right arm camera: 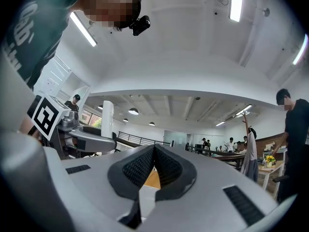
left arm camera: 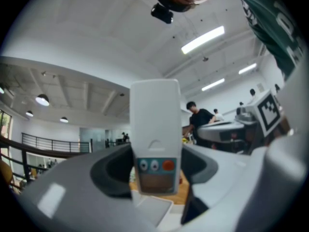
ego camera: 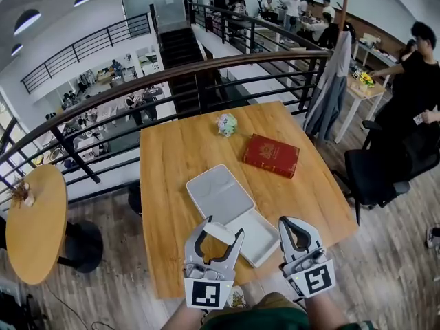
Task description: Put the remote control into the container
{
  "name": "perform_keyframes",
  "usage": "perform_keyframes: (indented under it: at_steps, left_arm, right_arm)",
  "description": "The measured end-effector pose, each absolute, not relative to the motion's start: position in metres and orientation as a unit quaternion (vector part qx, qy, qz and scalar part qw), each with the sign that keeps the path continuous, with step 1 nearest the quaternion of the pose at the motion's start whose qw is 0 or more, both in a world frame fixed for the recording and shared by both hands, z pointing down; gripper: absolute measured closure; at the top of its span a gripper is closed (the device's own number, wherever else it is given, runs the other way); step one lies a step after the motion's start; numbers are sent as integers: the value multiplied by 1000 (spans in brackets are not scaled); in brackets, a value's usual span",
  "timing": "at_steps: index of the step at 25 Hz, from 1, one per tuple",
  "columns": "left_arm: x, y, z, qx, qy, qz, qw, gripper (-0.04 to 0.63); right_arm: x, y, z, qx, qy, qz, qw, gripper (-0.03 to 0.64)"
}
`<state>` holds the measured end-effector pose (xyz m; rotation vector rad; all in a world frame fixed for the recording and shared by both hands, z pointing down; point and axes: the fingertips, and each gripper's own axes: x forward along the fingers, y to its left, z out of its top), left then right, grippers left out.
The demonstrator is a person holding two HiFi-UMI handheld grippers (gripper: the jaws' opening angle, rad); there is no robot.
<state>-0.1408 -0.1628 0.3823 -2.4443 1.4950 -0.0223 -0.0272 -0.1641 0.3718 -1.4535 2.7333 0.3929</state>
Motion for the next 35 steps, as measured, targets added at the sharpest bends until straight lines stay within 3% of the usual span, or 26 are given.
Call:
perform_keyframes:
  at_steps: [35]
  left_arm:
    - [-106, -175, 385, -822, 553, -42, 125, 308]
  right_arm:
    - [1, -204, 367, -415, 903, 96, 58, 598]
